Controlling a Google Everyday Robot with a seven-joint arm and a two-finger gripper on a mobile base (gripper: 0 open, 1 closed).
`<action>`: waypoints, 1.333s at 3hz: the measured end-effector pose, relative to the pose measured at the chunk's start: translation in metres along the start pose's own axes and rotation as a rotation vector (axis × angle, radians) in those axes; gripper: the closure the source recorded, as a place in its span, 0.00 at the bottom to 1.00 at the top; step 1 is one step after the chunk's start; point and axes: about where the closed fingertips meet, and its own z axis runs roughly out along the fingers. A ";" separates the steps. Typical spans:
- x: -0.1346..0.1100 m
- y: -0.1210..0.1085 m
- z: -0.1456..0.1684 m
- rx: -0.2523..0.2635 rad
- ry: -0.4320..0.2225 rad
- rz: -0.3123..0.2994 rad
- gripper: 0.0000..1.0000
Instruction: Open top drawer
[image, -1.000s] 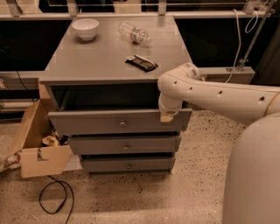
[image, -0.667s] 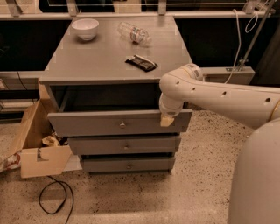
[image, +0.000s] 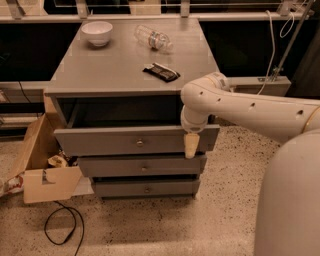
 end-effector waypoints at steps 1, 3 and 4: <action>-0.006 0.010 0.010 -0.084 -0.005 -0.046 0.00; -0.006 0.051 -0.013 -0.194 -0.021 -0.086 0.44; -0.001 0.066 -0.015 -0.219 -0.040 -0.062 0.67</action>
Offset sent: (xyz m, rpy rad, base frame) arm -0.0571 0.0046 -0.0058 0.0154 0.2129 0.1281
